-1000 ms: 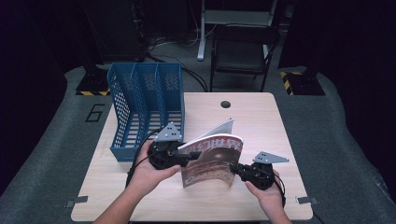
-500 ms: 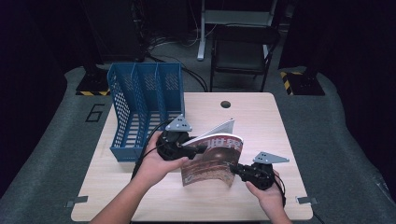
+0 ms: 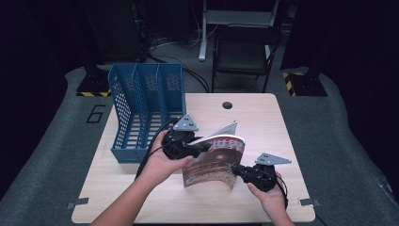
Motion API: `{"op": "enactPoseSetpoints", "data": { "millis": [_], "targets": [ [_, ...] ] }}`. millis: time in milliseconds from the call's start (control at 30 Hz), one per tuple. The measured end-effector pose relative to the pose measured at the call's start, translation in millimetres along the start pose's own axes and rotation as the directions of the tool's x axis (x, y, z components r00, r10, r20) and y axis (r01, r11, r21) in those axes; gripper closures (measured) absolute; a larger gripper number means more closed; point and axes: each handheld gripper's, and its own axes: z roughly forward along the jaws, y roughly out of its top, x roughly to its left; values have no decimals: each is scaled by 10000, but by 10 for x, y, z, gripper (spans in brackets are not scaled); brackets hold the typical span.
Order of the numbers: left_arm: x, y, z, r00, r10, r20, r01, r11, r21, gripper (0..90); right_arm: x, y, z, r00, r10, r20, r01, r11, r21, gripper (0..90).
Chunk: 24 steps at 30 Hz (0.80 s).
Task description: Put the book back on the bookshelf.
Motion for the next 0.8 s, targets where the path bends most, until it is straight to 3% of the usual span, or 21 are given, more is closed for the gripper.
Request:
{"op": "enactPoseSetpoints", "data": {
  "millis": [233,600,800],
  "targets": [
    [15,-20,20,9998,213,20,-214,9992,327,779,1,2,1,10000,95,-23,-95,10000,0,794],
    [38,-50,2,9997,199,171,-204,9993,305,824,7,6,3,10000,54,-39,-54,10000,-12,797],
    [19,-21,1,9987,518,-11,-517,9971,551,836,5,7,8,9999,113,0,-113,9999,-41,798]
  ]
}}
